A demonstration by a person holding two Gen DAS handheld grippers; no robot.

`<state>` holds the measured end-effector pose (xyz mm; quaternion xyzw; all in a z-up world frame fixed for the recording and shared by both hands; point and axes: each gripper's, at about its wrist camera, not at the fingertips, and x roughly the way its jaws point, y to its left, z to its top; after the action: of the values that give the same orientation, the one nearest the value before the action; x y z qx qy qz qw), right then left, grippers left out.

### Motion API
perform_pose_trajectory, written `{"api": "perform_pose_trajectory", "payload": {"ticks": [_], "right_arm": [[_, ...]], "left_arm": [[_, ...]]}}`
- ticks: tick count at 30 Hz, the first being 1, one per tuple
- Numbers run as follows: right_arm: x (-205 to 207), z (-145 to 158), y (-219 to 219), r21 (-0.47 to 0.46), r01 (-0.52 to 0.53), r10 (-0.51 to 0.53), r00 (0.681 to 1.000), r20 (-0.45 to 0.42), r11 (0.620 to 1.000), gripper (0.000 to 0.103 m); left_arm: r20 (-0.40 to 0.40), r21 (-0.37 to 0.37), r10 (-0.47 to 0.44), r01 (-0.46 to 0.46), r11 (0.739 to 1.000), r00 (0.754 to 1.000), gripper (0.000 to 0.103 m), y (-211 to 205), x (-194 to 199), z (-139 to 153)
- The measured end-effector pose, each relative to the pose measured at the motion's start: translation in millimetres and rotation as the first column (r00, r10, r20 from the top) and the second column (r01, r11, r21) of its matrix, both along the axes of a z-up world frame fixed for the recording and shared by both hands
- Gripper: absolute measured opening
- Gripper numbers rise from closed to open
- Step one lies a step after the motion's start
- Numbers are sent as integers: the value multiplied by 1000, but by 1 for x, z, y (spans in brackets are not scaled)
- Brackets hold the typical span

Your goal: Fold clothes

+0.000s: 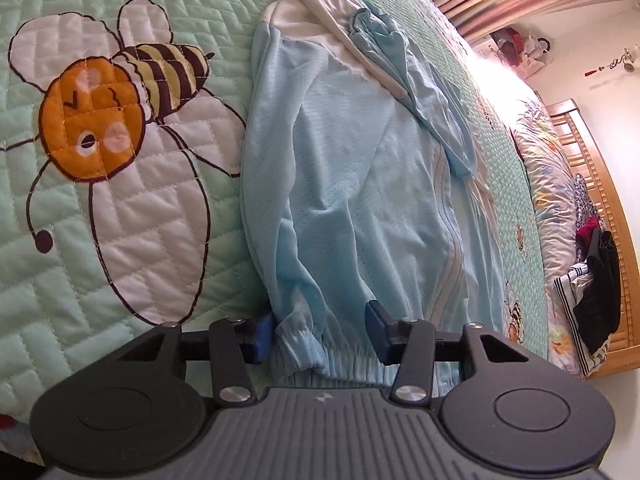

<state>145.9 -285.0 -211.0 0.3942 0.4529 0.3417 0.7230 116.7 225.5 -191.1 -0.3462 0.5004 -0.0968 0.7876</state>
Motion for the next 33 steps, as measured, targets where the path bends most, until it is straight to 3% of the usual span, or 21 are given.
{"api": "perform_pose_trajectory", "payload": {"ticks": [2, 3, 4, 5, 8, 11, 17, 20, 28, 33], "right_arm": [[0, -2, 3, 0, 4, -4, 1000, 0, 1000, 37], [0, -3, 4, -7, 4, -4, 1000, 4, 1000, 32], [0, -5, 6, -23, 2, -2, 1000, 4, 1000, 17], [0, -6, 8, -37, 0, 0, 1000, 4, 999, 6], [-1, -5, 7, -26, 5, -5, 1000, 19, 1000, 6], [0, -2, -1, 43, 26, -26, 1000, 13, 999, 6], [10, 17, -14, 220, 51, -62, 997, 44, 974, 6], [20, 34, -16, 280, 58, -85, 993, 83, 958, 6], [67, 68, -12, 361, 72, -139, 977, 163, 930, 6], [122, 81, -2, 416, 118, -201, 966, 161, 902, 6]], "left_arm": [[3, 27, -5, 5, 1000, 1000, 39, -1, -1, 1], [0, 44, -5, 5, 999, 1000, 23, -2, -2, 1], [-2, 40, -1, 1, 999, 1000, 11, 0, -3, -1], [-5, 36, 2, -2, 999, 1000, 11, 2, -5, -2], [-6, -17, 30, -30, 999, 1000, 8, 12, -8, -5], [13, -99, 67, -66, 993, 998, 8, 21, -10, -6], [88, -299, 165, -132, 945, 982, 7, 37, -4, 9], [135, -350, 189, -131, 927, 973, 7, 39, 5, 24], [230, -409, 231, -121, 904, 946, 7, 49, 49, 59], [258, -392, 262, -147, 908, 930, 7, 60, 113, 85]]}}
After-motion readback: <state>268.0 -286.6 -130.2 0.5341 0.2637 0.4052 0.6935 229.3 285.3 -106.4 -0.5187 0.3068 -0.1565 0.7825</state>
